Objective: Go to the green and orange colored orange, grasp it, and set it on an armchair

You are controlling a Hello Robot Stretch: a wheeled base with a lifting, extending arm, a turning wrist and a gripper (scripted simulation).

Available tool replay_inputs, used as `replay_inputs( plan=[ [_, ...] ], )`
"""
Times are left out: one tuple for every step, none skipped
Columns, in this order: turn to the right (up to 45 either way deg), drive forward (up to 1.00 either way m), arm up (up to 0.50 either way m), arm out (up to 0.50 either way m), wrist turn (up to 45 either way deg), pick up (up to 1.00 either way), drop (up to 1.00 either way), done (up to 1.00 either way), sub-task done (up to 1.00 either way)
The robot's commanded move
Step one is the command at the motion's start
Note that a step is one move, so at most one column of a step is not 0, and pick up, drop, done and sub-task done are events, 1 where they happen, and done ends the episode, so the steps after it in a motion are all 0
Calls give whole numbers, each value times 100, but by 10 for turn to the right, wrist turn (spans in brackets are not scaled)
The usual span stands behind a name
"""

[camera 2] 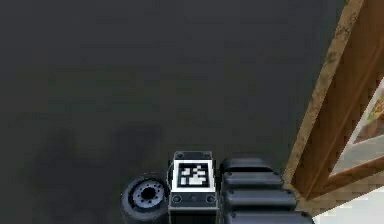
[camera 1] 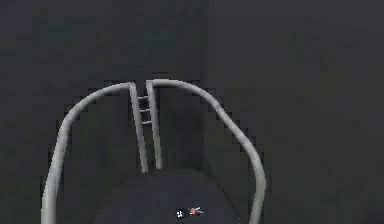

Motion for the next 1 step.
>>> replay_inputs(
  plan=[
    [-450,0,0,0,0,0,0,0,0]
  ],
)
